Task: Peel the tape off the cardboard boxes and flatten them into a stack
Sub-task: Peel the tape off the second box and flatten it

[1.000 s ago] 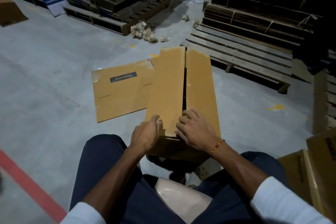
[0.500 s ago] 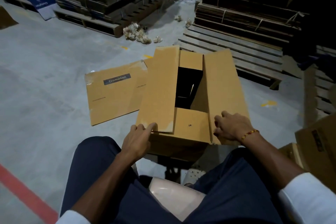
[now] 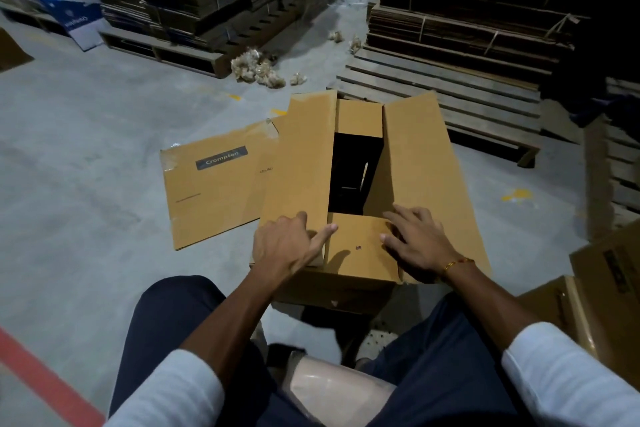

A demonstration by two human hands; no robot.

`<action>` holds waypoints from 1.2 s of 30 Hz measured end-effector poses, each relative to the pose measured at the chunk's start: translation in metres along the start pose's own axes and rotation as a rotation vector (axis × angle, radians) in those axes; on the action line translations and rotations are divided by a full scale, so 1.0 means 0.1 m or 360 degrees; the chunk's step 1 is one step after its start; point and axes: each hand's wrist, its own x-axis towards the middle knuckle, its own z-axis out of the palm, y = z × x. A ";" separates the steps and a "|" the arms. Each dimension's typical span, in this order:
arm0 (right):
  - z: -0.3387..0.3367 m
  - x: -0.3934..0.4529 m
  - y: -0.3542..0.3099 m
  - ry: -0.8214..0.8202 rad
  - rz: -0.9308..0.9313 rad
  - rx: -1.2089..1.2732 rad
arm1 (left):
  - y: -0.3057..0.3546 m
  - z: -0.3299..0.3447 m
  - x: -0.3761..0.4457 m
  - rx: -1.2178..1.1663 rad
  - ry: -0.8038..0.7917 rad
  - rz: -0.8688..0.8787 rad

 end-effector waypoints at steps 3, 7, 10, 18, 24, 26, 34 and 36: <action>0.00 0.14 -0.12 -0.0069 0.0019 0.0003 | 0.12 -0.02 0.17 0.0238 -0.0098 -0.0005; -0.04 0.29 -0.19 0.0066 0.0081 0.0244 | 0.12 -0.07 0.27 0.0374 -0.0318 -0.0030; -0.16 0.33 -0.20 0.0260 0.0160 0.0561 | -0.03 -0.27 0.28 0.0240 -0.0486 -0.0111; -0.24 0.10 -0.50 0.0157 -0.0071 0.0812 | -0.73 -0.94 0.11 0.0303 -0.0037 -0.0465; -0.63 -0.30 -0.67 -0.0321 -0.0418 0.1389 | -1.34 -0.91 0.03 0.0600 0.0166 -0.0677; -0.65 -0.40 -0.75 -0.0633 -0.0390 0.1327 | -1.31 -0.89 0.06 0.0656 0.0197 -0.0587; -0.29 -0.41 -0.92 -0.0753 -0.0598 0.0800 | -0.84 -0.83 0.36 0.0550 0.0477 -0.0300; -0.29 -0.35 -0.84 -0.0683 -0.0532 0.0827 | -0.87 -0.90 0.45 0.0474 0.0406 -0.0424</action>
